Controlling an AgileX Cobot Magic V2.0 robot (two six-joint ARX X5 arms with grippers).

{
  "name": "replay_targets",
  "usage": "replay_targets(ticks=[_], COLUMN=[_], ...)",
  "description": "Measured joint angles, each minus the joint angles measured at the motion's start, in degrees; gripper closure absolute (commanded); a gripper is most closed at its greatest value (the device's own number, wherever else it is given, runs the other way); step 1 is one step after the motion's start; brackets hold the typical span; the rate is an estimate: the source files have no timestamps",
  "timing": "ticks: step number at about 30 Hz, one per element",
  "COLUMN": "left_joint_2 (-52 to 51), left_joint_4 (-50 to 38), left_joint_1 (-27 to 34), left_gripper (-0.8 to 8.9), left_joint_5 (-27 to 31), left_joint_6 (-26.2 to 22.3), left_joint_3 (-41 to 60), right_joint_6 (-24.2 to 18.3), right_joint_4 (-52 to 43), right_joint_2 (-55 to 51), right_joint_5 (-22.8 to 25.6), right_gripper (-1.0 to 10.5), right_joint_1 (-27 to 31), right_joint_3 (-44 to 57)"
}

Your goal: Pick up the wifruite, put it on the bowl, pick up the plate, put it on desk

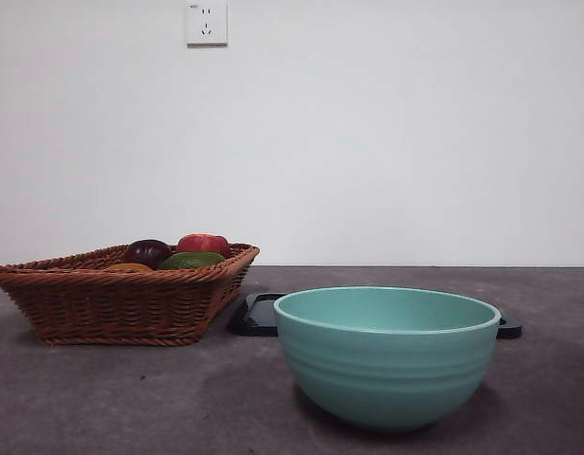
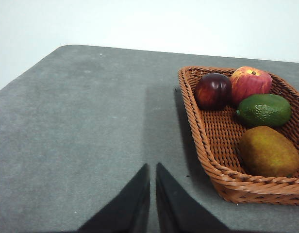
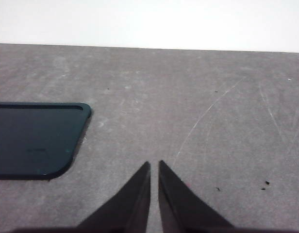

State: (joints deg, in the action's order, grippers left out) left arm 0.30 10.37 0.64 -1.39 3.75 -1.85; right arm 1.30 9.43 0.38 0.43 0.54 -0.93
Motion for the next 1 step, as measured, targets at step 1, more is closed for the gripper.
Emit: replay_targets(ticks=[1], left_joint_2=[0.0], left_joint_4=[0.0], left_joint_1=[0.0], left_gripper=[7.94], left_joint_5=[0.0], left_joint_6=[0.0], left_joint_3=[0.0], right_joint_6=[0.0], right_joint_4=[0.0], right_joint_2=[0.0], right_joint_5=[0.0], right_gripper=[9.2], right_joint_1=[0.0], right_joint_3=[0.0])
